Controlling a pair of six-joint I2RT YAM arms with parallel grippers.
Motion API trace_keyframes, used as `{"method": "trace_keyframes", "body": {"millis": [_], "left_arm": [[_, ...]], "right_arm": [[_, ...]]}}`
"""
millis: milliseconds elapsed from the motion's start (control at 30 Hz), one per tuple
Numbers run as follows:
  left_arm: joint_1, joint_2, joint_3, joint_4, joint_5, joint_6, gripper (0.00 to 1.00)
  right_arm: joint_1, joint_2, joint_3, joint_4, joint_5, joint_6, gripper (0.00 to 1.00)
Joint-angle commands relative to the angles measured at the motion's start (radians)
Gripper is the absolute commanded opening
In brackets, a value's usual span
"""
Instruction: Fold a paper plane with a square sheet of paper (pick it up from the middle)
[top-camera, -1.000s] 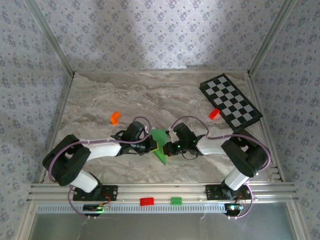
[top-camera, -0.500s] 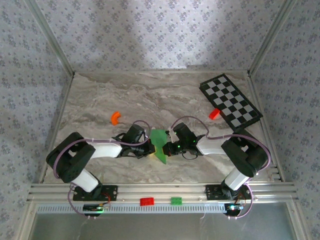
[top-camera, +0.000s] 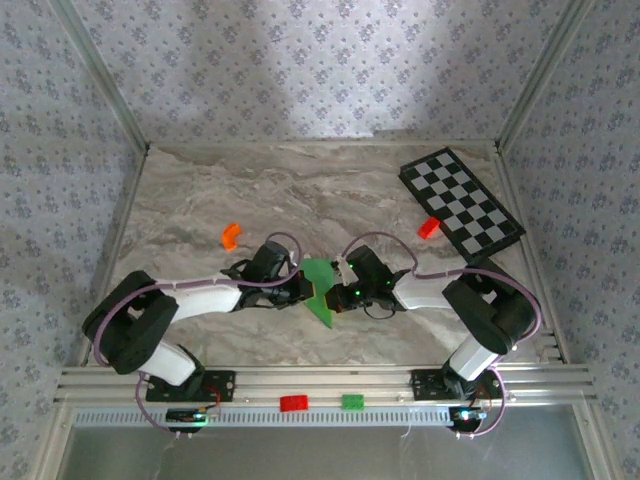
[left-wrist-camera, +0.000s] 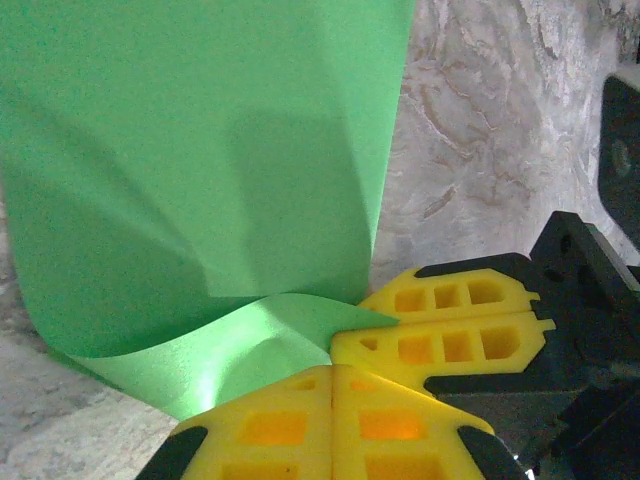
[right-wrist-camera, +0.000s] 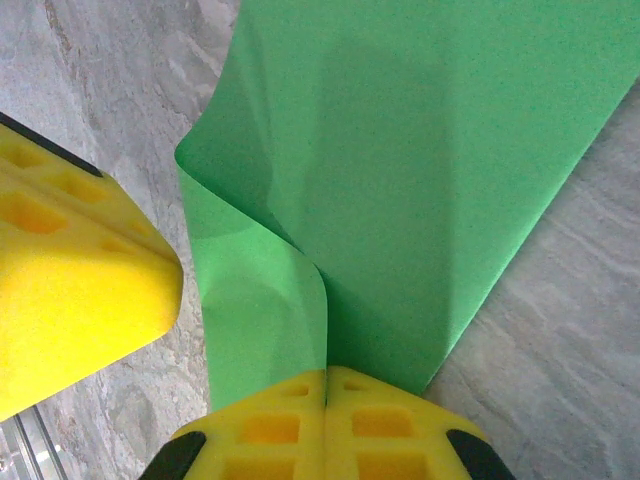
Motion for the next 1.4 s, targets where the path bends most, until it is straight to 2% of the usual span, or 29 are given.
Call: {"method": "trace_keyframes", "body": {"millis": [0,300,500,533,633,767,833,900,1000,1133,1200,1367], "left_arm": [[-0.008,0.037,0.024,0.013,0.024,0.021,0.07],[-0.037,0.122,0.018,-0.072,-0.033,0.061,0.03],[-0.061,0.134,-0.008,-0.098,-0.067,0.066,0.01],[-0.062,0.134,-0.009,-0.098,-0.067,0.066,0.01],[-0.062,0.134,-0.007,-0.094,-0.07,0.068,0.01],[-0.063,0.133,-0.004,-0.091,-0.071,0.069,0.01],[-0.063,0.133,-0.004,-0.088,-0.071,0.071,0.01],[-0.064,0.133,-0.004,-0.087,-0.071,0.072,0.01],[-0.063,0.131,-0.004,-0.086,-0.073,0.072,0.01],[-0.063,0.133,-0.001,-0.079,-0.072,0.071,0.01],[-0.063,0.133,0.002,-0.085,-0.072,0.072,0.01],[-0.063,0.135,0.004,-0.088,-0.072,0.075,0.01]], "right_arm": [[0.007,0.02,-0.015,-0.071,0.057,-0.002,0.01],[0.007,0.021,-0.005,-0.066,0.049,0.0,0.03],[0.005,-0.02,0.008,-0.089,0.057,0.006,0.07],[0.004,-0.035,0.01,-0.099,0.063,0.006,0.09],[0.0,-0.089,0.017,-0.152,0.096,0.005,0.24],[-0.017,-0.172,0.012,-0.224,0.151,0.014,0.33],[-0.029,-0.203,0.007,-0.249,0.166,0.031,0.34],[-0.03,-0.228,0.001,-0.253,0.163,0.048,0.34],[-0.02,-0.234,0.003,-0.23,0.085,0.062,0.32],[0.033,-0.184,0.043,-0.219,0.001,0.072,0.22],[0.059,-0.155,0.062,-0.217,0.005,0.076,0.17],[0.09,-0.089,0.089,-0.214,-0.019,0.082,0.12]]}}
